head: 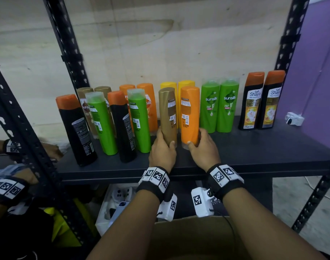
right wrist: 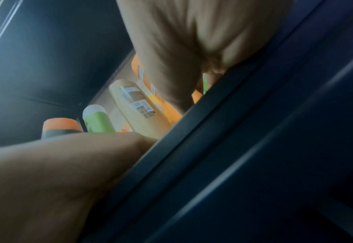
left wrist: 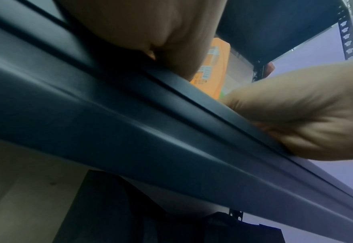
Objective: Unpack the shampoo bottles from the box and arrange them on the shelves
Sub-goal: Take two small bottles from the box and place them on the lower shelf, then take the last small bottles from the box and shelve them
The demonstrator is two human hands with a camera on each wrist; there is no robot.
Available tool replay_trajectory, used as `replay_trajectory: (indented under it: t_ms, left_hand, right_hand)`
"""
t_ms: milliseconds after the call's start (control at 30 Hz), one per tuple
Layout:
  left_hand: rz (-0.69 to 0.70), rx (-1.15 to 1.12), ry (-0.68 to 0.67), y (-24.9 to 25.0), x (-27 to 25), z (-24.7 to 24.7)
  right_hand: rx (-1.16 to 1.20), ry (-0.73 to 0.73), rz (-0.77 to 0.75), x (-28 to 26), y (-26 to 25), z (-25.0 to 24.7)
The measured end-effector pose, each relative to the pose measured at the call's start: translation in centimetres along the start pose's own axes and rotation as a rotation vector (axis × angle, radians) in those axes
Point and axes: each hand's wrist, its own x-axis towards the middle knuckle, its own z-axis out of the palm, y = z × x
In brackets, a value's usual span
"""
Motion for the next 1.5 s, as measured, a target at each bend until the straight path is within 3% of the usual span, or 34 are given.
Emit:
replay_trajectory:
  t_ms: [267, 500, 900, 1067, 1200, 1267, 1333, 1400, 1500]
  left_hand:
    - [-0.039, 0.079, 0.02, 1.0, -0.4, 0.3]
    - [-0.006, 0.075, 0.038, 1.1, -1.3, -0.2]
    - [0.187, -0.004, 0.127, -1.5, -4.8, -0.5]
    - [0.344, -0.037, 0.103, -2.8, -7.3, -0.7]
    - [0.525, -0.06, 0.164, -3.0, -9.4, -1.2]
    - [0.582, -0.024, 0.118, -3.4, -10.9, -1.1]
    - [0.551, 0.047, 0.033, -4.4, -12.3, -0.6]
    - [0.469, 0.153, -0.091, -5.9, -13.4, 0.1]
    - [0.267, 0.279, -0.385, -8.6, -14.9, 1.5]
  right_hand:
    - [-0.181, 0.028, 0.005, -0.2, -0.8, 1.2]
    - [-0.175, 0.034, -0.019, -1.0, -0.8, 0.9]
    - [0.087, -0.083, -0.13, -4.4, 1.1, -1.7]
    - [0.111, -0.029, -0.311, -7.0, 1.8, -2.5]
    - [-0.069, 0.045, -0.488, -9.4, 2.4, -3.0]
    - [-0.174, 0.046, -0.481, -10.6, 3.1, -3.0]
    - [-0.255, -0.035, -0.411, -11.8, 4.1, -2.9]
    - [-0.308, -0.176, -0.34, -12.8, 5.6, -2.5]
    - [-0.403, -0.378, -0.248, -14.6, 7.9, -1.3]
